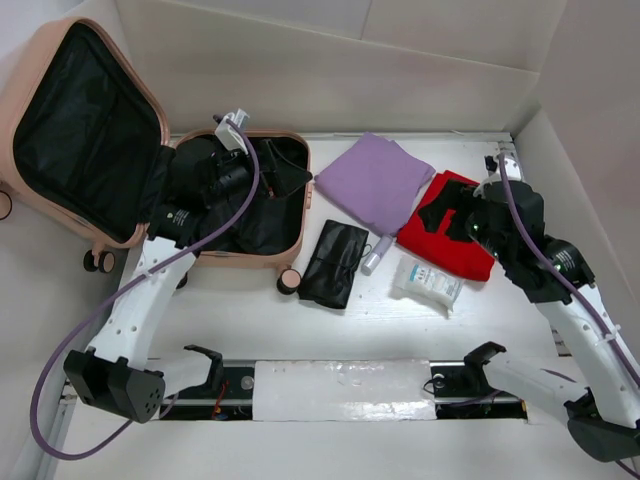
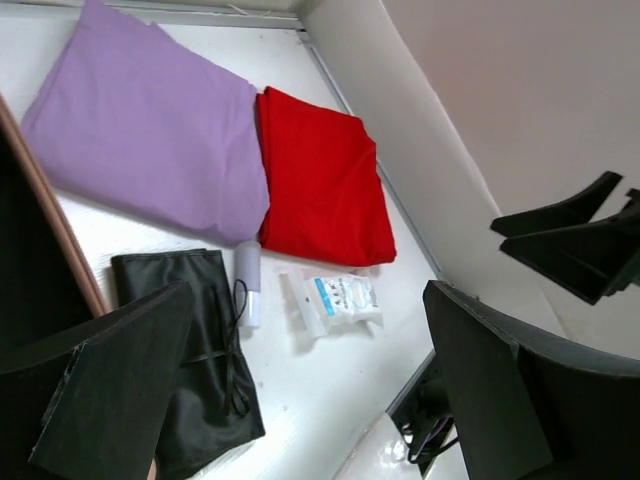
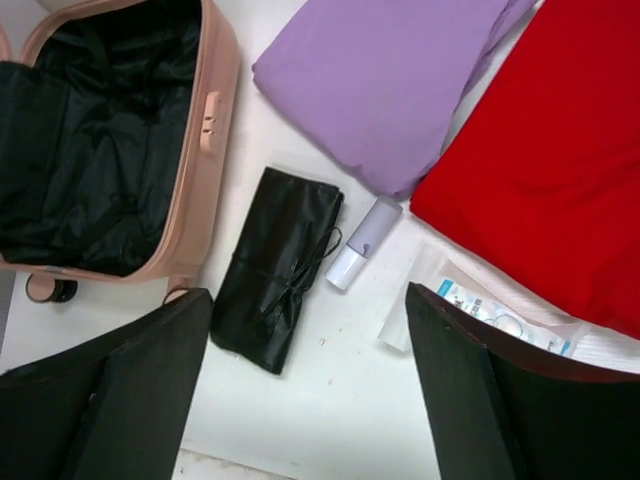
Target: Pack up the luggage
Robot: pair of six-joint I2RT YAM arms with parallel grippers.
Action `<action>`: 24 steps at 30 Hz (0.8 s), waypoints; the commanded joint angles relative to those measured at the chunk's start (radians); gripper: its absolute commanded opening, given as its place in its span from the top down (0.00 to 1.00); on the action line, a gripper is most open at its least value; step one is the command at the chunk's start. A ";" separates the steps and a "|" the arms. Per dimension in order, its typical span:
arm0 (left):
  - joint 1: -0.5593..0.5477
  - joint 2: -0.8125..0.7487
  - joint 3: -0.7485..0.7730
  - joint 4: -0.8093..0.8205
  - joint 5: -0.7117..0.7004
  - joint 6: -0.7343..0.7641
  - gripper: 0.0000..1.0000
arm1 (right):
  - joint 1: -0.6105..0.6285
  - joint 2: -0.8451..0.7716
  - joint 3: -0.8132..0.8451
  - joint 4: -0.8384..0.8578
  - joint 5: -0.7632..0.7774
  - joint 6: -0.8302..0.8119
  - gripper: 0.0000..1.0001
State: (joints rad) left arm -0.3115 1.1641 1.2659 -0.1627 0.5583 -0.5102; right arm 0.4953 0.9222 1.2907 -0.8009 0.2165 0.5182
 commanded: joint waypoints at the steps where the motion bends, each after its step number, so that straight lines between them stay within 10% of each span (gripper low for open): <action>1: 0.009 -0.001 -0.028 0.120 0.083 -0.056 0.00 | -0.009 -0.016 -0.028 0.017 -0.093 0.022 0.18; 5: 0.009 0.008 -0.028 0.103 0.065 -0.056 0.00 | -0.009 -0.025 -0.129 0.069 -0.198 0.055 0.44; 6: 0.009 0.008 -0.028 0.103 0.065 -0.041 0.06 | -0.009 -0.034 -0.146 0.081 -0.215 0.055 0.70; 8: 0.009 -0.012 -0.028 0.078 0.026 -0.019 0.52 | 0.009 -0.034 -0.200 0.124 -0.253 0.086 0.86; 10: 0.009 -0.024 -0.028 0.011 -0.003 0.007 0.77 | 0.029 -0.022 -0.249 0.172 -0.272 0.109 0.88; 12: -0.006 -0.040 -0.017 -0.055 -0.095 0.071 0.82 | 0.071 0.010 -0.331 0.265 -0.301 0.155 0.88; 16: -0.041 -0.116 -0.043 -0.222 -0.268 0.127 0.64 | 0.196 0.117 -0.430 0.461 -0.276 0.268 0.41; 24: -0.041 -0.245 -0.157 -0.337 -0.366 0.127 0.53 | 0.230 0.399 -0.493 0.673 -0.293 0.370 0.32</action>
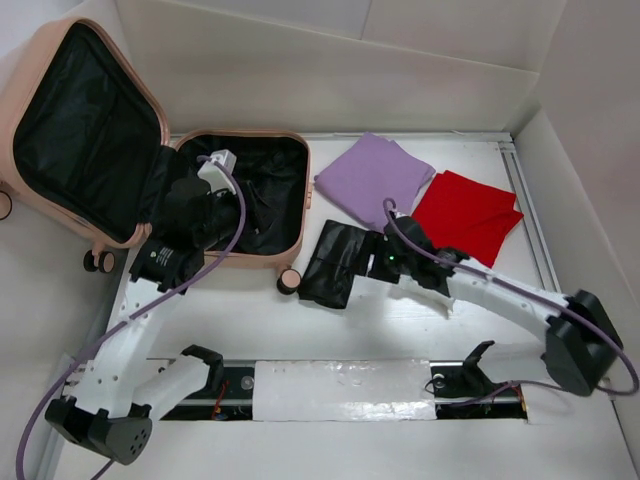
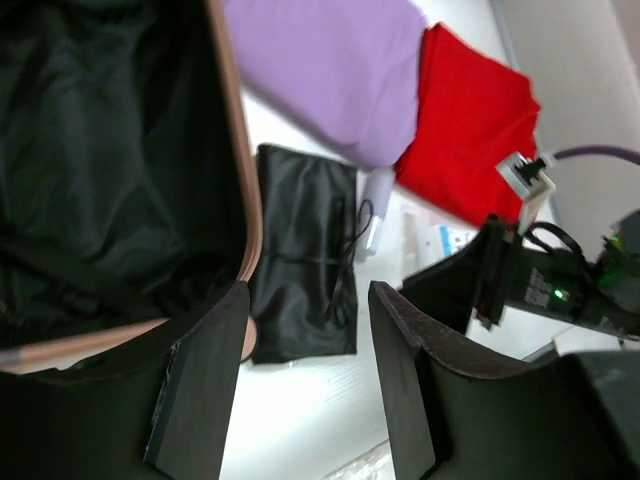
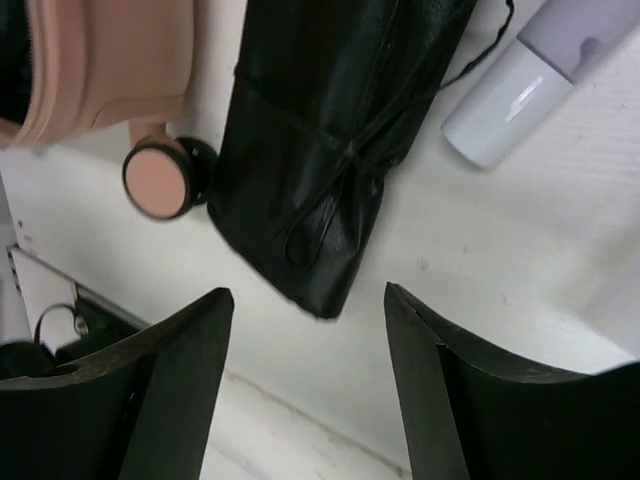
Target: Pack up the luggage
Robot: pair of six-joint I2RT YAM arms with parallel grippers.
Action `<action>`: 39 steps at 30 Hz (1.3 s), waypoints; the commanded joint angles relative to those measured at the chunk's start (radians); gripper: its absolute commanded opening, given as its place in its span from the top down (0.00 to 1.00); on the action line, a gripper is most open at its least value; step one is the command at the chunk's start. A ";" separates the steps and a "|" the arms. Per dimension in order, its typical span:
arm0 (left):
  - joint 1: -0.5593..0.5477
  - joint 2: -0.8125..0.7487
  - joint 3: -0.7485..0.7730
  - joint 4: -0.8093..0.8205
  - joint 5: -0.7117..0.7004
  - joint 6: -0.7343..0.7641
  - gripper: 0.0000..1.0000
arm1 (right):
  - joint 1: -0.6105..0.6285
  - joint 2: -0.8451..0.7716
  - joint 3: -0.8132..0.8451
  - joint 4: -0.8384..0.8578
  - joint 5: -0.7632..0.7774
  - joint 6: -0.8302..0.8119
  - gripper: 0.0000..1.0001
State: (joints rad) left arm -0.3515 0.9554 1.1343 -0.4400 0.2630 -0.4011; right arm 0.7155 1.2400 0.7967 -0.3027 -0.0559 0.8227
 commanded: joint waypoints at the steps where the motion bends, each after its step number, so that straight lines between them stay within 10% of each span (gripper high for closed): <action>1: -0.001 -0.047 -0.037 -0.072 -0.083 0.018 0.52 | 0.039 0.114 0.013 0.189 -0.021 0.081 0.32; 10: -0.001 -0.096 -0.047 -0.101 -0.085 0.008 0.52 | 0.070 0.372 0.013 0.321 -0.021 0.147 0.46; 14: -0.001 -0.096 -0.025 -0.101 -0.085 -0.001 0.52 | 0.079 0.386 0.013 0.346 -0.012 0.159 0.89; 17: -0.001 -0.086 0.004 -0.101 -0.085 -0.001 0.52 | 0.088 0.270 -0.010 0.304 0.028 0.168 1.00; 25: 0.009 -0.024 0.204 -0.065 -0.102 -0.077 0.52 | 0.153 -0.059 0.294 -0.171 0.169 0.018 1.00; 33: 0.008 0.036 0.556 -0.069 -0.152 -0.140 0.49 | 0.144 0.309 0.829 -0.073 0.015 -0.094 1.00; 36: -0.001 -0.006 0.529 -0.069 -0.175 -0.140 0.47 | 0.098 0.595 1.085 -0.119 -0.091 -0.103 0.38; 39: -0.001 -0.052 0.455 -0.069 -0.176 -0.140 0.44 | 0.052 0.765 1.314 -0.275 -0.295 -0.115 0.21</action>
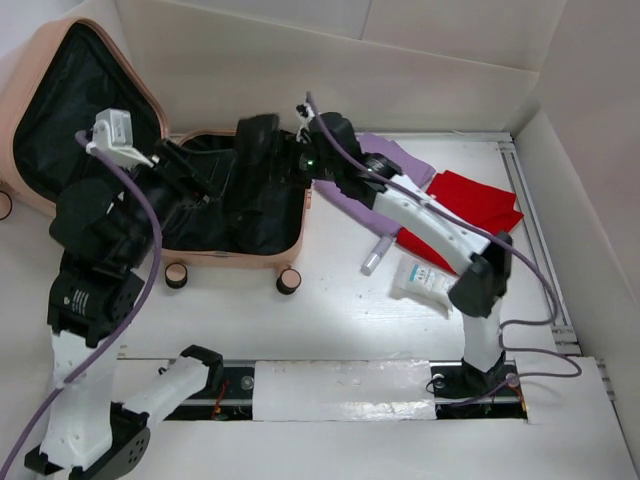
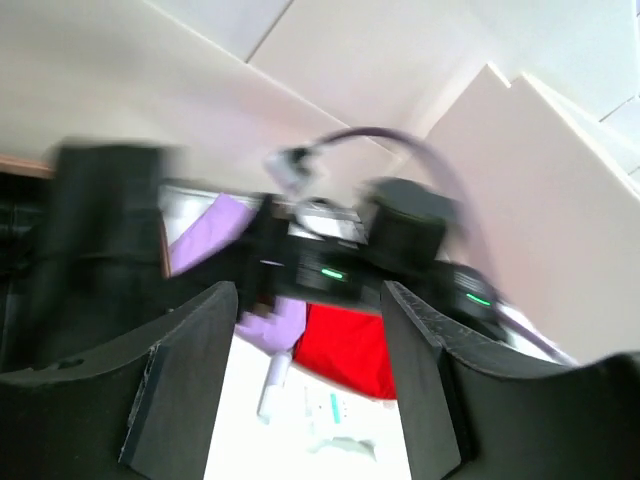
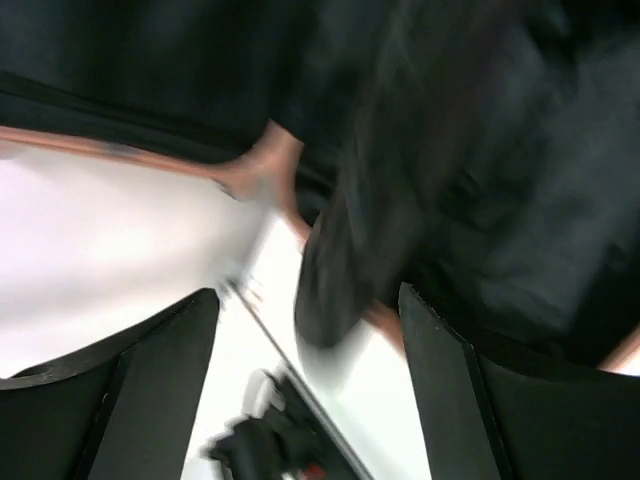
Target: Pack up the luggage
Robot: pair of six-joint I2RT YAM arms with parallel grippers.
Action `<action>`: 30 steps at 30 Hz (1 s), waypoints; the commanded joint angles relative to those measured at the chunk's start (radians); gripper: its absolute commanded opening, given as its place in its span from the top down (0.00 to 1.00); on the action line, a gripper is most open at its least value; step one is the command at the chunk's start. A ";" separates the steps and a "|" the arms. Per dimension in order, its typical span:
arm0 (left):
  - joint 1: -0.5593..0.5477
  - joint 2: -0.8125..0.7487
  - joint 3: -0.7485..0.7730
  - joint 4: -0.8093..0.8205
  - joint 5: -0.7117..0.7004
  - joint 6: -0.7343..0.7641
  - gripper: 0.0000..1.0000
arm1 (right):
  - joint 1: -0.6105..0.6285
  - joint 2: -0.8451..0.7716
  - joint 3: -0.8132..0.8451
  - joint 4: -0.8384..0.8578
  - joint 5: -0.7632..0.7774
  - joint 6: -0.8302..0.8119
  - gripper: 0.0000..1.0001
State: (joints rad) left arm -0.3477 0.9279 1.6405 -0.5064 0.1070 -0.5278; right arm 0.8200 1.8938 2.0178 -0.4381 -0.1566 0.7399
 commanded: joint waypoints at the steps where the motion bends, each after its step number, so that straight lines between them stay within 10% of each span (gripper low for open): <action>1: -0.005 -0.024 -0.073 0.006 -0.006 0.001 0.44 | -0.077 0.097 0.079 -0.140 -0.210 -0.033 0.21; 13: -0.118 0.159 -0.491 0.288 0.332 0.002 0.38 | -0.419 -0.755 -0.692 -0.229 0.158 -0.088 0.22; 20: -0.601 0.601 -0.262 0.275 0.072 0.048 0.30 | -0.663 -0.938 -0.734 -0.362 0.152 -0.155 0.24; 30: -0.662 0.890 -0.243 0.421 0.132 -0.063 0.28 | -0.771 -0.992 -0.659 -0.445 0.029 -0.212 0.24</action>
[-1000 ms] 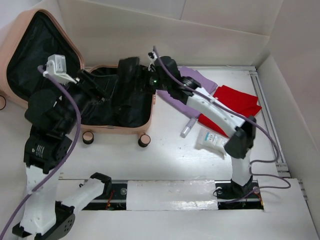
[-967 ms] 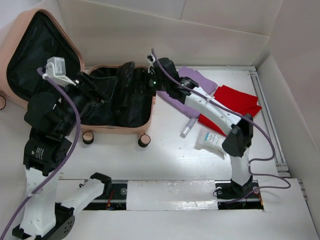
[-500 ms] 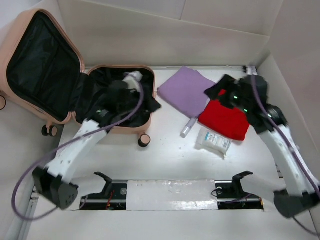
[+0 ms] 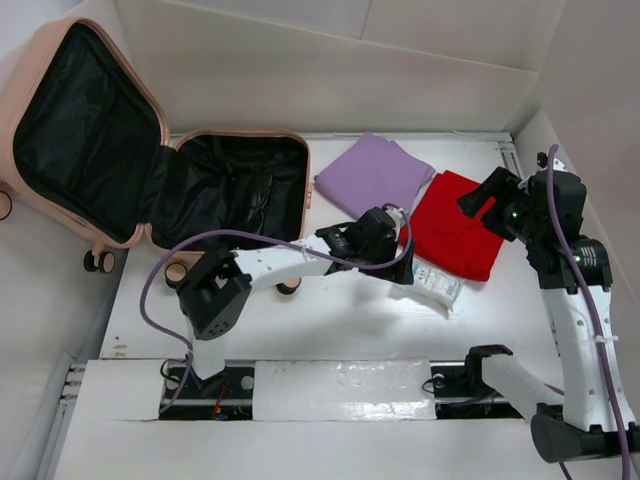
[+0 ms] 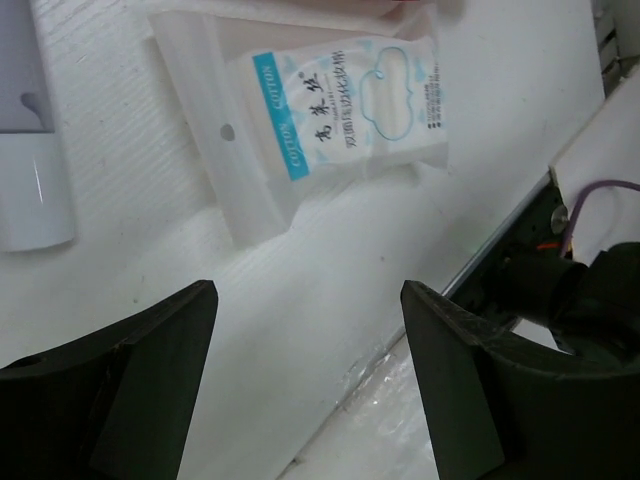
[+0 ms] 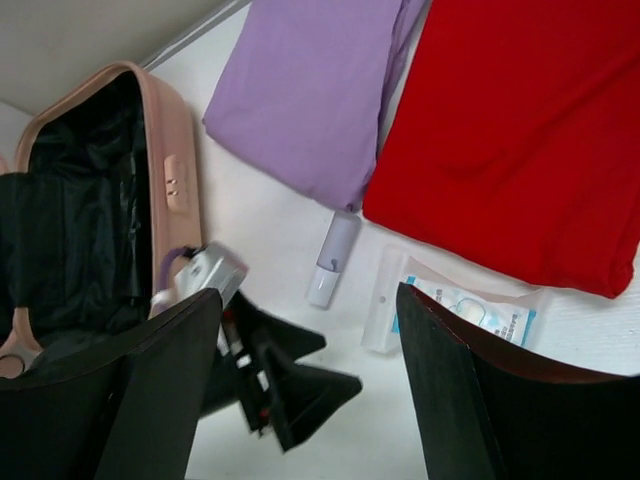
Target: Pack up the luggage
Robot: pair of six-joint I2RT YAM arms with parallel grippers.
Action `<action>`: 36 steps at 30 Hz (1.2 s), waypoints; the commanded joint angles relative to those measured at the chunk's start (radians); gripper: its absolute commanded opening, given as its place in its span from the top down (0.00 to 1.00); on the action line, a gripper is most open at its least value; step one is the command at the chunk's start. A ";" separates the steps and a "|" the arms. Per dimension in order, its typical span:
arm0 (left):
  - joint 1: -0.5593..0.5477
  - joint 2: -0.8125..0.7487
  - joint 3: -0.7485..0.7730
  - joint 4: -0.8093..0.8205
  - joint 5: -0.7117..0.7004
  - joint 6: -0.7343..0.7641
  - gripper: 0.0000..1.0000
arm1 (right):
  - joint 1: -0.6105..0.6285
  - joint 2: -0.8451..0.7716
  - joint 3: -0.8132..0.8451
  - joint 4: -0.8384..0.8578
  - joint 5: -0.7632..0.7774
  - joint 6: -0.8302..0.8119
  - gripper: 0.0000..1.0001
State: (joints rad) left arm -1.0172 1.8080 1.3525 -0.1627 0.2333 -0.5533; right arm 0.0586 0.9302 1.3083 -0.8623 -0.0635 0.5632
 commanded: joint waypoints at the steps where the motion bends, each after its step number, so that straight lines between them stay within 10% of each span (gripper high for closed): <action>1: 0.008 0.026 0.045 0.090 0.006 -0.049 0.28 | -0.009 -0.028 0.039 -0.021 -0.077 -0.036 0.24; 19: 0.008 0.277 0.141 0.178 -0.061 -0.132 0.46 | -0.019 -0.120 -0.070 -0.018 -0.260 -0.036 0.24; 27: 0.008 0.321 0.186 0.167 -0.039 -0.123 0.98 | -0.019 -0.120 -0.060 -0.018 -0.269 -0.036 0.24; 36: 0.011 0.030 0.200 0.137 0.054 -0.091 1.00 | -0.019 -0.088 0.014 -0.027 -0.251 -0.054 0.24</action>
State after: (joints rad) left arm -1.0092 2.0598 1.4994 -0.0456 0.2436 -0.6727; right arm 0.0467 0.8303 1.2587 -0.8959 -0.3149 0.5346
